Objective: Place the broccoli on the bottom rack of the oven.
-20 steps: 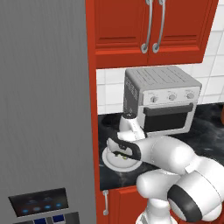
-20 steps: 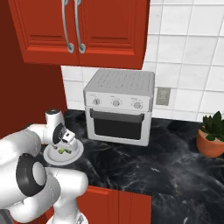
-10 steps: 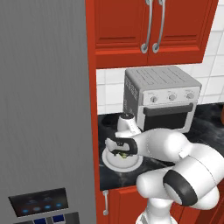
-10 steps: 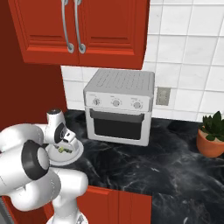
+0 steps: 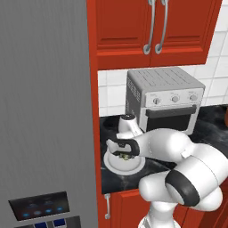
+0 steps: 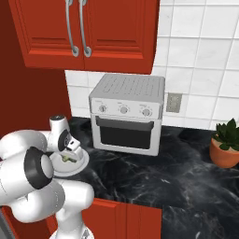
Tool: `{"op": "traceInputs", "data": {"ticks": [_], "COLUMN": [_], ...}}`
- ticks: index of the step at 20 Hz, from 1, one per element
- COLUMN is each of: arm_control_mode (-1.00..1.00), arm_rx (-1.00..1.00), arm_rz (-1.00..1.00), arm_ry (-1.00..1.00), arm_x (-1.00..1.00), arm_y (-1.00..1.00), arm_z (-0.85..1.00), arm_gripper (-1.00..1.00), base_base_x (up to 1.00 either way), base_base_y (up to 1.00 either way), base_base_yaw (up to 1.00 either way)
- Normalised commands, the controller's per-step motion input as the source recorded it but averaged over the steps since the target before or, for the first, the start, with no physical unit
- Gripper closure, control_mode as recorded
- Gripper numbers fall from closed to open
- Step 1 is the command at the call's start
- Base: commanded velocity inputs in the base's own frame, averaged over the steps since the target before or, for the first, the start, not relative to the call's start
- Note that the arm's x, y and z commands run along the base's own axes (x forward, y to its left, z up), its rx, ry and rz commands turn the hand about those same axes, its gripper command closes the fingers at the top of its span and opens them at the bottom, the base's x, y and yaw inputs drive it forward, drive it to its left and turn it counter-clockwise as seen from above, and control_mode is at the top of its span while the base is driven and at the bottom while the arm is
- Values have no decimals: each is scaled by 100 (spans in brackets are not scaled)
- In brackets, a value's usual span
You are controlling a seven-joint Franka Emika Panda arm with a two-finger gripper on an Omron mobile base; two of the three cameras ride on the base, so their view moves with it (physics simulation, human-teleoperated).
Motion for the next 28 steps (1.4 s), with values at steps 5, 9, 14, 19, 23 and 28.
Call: {"op": "traceInputs", "data": {"ticks": [5,9,14,19,23,28], "arm_control_mode": [-100,-100,-100,-100,-100,-100], "arm_rx": [-1,0,0,0,0,0], "arm_rz": [-6,0,2,15,18,12], "arm_ry": [0,0,-7,-28,-28,-16], "arm_x": [-18,-32,-60,-81,-77,-56], "arm_y": [0,-2,-21,-58,-54,-28], "arm_z": [42,79,89,60,47,15], "arm_gripper": [100,100,100,100,100,100], "base_base_x": [0,0,0,0,0,0], "base_base_y": [0,0,0,0,0,0], "base_base_yaw": [0,0,0,0,0,0]}}
